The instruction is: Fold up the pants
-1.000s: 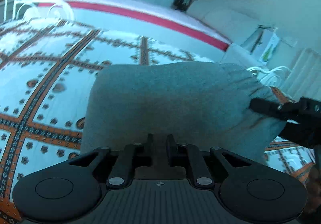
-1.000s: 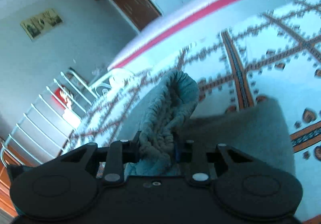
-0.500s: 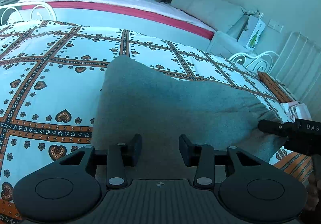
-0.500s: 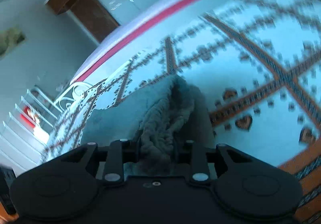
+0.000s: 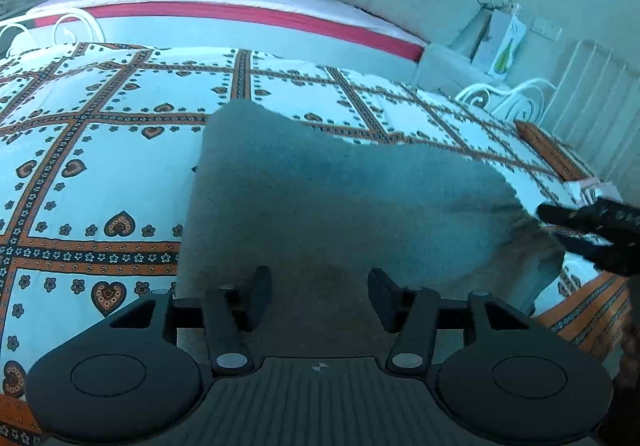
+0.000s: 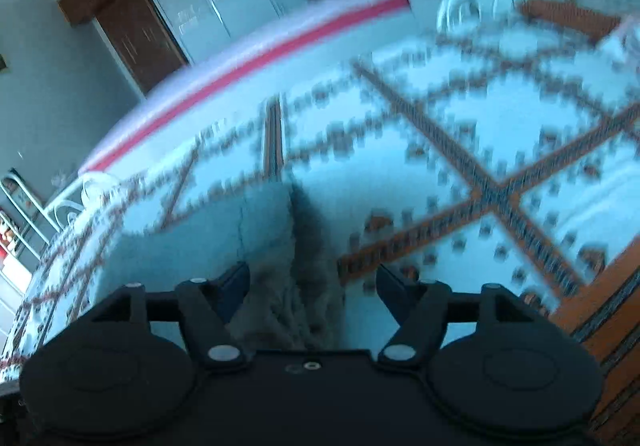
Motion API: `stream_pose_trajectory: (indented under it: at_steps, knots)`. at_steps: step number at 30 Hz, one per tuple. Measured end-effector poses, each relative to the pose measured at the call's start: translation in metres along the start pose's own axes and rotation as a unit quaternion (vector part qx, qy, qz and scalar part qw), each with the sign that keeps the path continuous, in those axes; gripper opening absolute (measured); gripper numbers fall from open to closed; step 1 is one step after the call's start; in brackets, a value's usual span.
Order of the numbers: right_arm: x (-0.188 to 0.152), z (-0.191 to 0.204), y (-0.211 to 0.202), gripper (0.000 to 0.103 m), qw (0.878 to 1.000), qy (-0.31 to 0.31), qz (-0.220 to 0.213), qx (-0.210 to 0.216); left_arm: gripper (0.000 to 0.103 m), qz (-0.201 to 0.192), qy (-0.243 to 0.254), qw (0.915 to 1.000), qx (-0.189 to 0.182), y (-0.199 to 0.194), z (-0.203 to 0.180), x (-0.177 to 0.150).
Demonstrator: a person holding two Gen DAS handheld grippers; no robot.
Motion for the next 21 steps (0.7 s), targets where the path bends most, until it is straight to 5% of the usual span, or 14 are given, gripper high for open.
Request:
stream_pose_trajectory:
  at_steps: [4,8,14,18,21]
  knots:
    - [0.008,0.02,-0.024,0.036,0.997,-0.036,-0.059,0.046,0.055,-0.009,-0.002,0.9999,-0.009,-0.005,-0.005,0.002]
    - [-0.009,0.054,-0.023,0.011,0.989,-0.111,-0.037,0.085,0.055,-0.003,0.002,0.9999,-0.01,-0.006,-0.008,-0.003]
    - [-0.039,0.051,0.005,0.008,0.983,-0.181,0.015,-0.004,0.055,0.033,0.032,0.9989,-0.011,0.0,-0.016,-0.023]
    - [-0.04,0.042,0.009,0.009,0.986,-0.162,0.029,-0.004,0.055,0.041,0.062,0.9971,-0.012,-0.003,-0.029,-0.028]
    - [-0.031,0.047,-0.007,0.022,0.99,-0.136,0.006,0.03,0.055,0.02,0.03,0.9991,-0.022,-0.012,-0.022,-0.015]
Point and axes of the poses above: each gripper's, at about its wrist camera, not at the fingertips, and y roughly the way its jaws point, z to its left, x to its top, the point moved 6 cm from there along y, roughly the way its jaws point, and after that the axes turned 13 degrees about -x, right-handed, at the moved point
